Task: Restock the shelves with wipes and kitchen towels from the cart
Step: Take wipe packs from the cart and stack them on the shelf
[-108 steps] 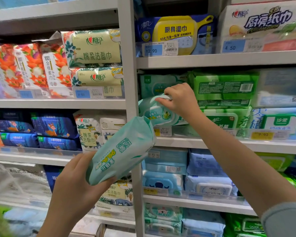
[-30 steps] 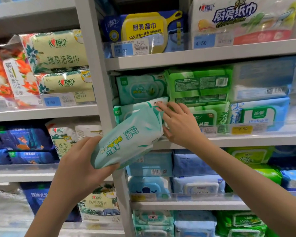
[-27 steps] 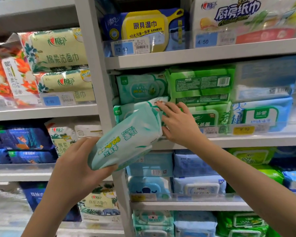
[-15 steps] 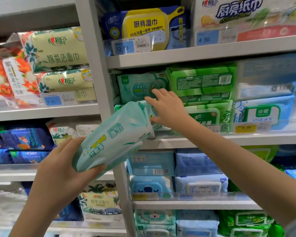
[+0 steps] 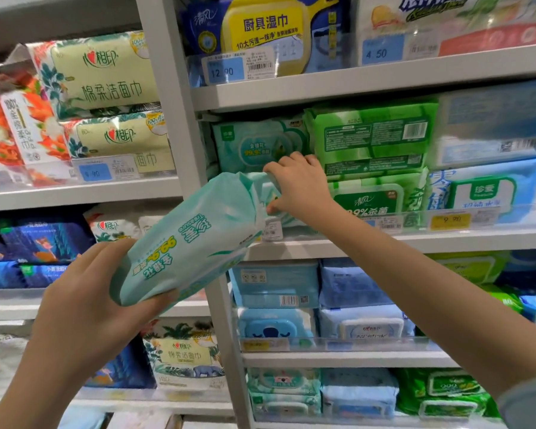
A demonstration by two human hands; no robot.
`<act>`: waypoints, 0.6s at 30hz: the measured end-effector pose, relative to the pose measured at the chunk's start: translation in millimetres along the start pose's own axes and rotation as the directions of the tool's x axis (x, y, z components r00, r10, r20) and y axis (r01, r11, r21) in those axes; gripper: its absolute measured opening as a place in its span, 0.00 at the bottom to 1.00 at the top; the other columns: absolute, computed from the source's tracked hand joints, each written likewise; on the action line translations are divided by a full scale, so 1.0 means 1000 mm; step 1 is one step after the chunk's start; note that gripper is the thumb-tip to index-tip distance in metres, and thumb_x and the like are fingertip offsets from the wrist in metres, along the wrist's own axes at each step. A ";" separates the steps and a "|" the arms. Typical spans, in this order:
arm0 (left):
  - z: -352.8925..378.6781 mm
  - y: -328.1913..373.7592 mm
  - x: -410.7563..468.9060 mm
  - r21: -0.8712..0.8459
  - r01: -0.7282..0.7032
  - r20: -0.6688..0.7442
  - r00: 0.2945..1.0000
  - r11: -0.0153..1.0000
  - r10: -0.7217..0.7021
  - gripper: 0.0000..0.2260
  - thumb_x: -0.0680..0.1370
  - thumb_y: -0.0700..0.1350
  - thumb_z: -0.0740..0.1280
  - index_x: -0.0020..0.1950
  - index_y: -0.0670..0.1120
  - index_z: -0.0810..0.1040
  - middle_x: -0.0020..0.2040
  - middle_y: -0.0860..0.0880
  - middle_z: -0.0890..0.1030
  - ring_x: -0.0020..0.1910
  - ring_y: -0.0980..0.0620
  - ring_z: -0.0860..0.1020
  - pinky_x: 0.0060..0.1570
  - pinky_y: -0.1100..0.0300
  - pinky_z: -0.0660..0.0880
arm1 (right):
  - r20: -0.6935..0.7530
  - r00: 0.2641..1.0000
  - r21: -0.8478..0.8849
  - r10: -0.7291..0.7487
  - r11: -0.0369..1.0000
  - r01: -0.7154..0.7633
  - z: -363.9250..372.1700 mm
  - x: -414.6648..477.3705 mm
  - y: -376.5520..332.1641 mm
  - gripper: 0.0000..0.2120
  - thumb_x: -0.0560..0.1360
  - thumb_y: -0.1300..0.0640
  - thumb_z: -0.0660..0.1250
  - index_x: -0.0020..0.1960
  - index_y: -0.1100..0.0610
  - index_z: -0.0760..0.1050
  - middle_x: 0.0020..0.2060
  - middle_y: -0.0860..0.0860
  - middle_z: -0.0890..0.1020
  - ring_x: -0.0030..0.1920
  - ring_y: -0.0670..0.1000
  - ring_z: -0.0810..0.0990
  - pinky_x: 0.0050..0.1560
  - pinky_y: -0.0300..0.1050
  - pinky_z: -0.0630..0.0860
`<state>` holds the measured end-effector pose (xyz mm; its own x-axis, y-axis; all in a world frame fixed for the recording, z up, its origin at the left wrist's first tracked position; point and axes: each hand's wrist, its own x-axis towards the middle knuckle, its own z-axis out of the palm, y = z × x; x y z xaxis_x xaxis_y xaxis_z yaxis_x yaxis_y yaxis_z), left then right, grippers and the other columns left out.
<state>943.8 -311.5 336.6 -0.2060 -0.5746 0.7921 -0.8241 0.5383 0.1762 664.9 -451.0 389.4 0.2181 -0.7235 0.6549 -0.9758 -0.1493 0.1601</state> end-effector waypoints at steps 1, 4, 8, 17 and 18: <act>-0.001 -0.002 -0.001 -0.002 0.008 0.000 1.000 1.000 -0.008 0.31 0.64 0.64 0.64 0.58 0.44 0.76 0.44 0.52 0.75 0.40 0.49 0.73 0.35 0.53 0.73 | 0.009 1.000 0.005 0.003 1.000 -0.003 0.001 -0.001 -0.001 0.36 0.66 0.38 0.73 0.68 0.50 0.67 0.61 0.50 0.76 0.64 0.54 0.69 0.65 0.50 0.61; -0.005 -0.009 -0.003 -0.049 0.022 0.005 1.000 0.999 -0.022 0.32 0.63 0.65 0.65 0.60 0.47 0.75 0.45 0.58 0.75 0.41 0.52 0.72 0.40 0.60 0.71 | 0.048 0.999 0.034 0.025 0.999 -0.026 0.002 -0.001 -0.003 0.39 0.63 0.36 0.74 0.67 0.50 0.66 0.61 0.51 0.75 0.65 0.55 0.69 0.66 0.51 0.60; -0.006 -0.012 -0.002 -0.070 0.028 0.009 1.000 0.997 -0.027 0.31 0.63 0.65 0.66 0.60 0.49 0.74 0.48 0.60 0.74 0.41 0.54 0.71 0.39 0.63 0.68 | 0.078 0.997 0.022 0.019 1.000 -0.021 0.002 -0.002 -0.003 0.42 0.62 0.34 0.73 0.70 0.48 0.63 0.63 0.51 0.73 0.66 0.55 0.68 0.67 0.52 0.59; -0.005 -0.016 0.000 -0.061 0.029 0.028 0.999 0.998 -0.027 0.31 0.63 0.64 0.66 0.60 0.47 0.75 0.46 0.57 0.76 0.42 0.54 0.72 0.41 0.66 0.68 | 0.126 0.992 0.051 -0.004 0.999 -0.002 0.005 -0.006 -0.002 0.46 0.63 0.32 0.72 0.74 0.46 0.58 0.67 0.53 0.69 0.69 0.56 0.64 0.71 0.53 0.52; -0.006 -0.017 0.000 -0.060 0.031 0.029 0.999 0.998 -0.030 0.31 0.63 0.64 0.66 0.60 0.47 0.75 0.46 0.55 0.76 0.42 0.53 0.72 0.41 0.64 0.68 | 0.132 0.991 0.061 -0.008 0.998 0.000 0.004 -0.004 -0.001 0.45 0.64 0.32 0.71 0.74 0.46 0.58 0.67 0.53 0.70 0.69 0.56 0.64 0.71 0.53 0.53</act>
<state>960.8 -317.0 337.0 -0.1966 -0.6080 0.7692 -0.7972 0.5558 0.2356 664.7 -450.3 383.5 0.2216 -0.8051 0.5502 -0.9751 -0.1898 0.1149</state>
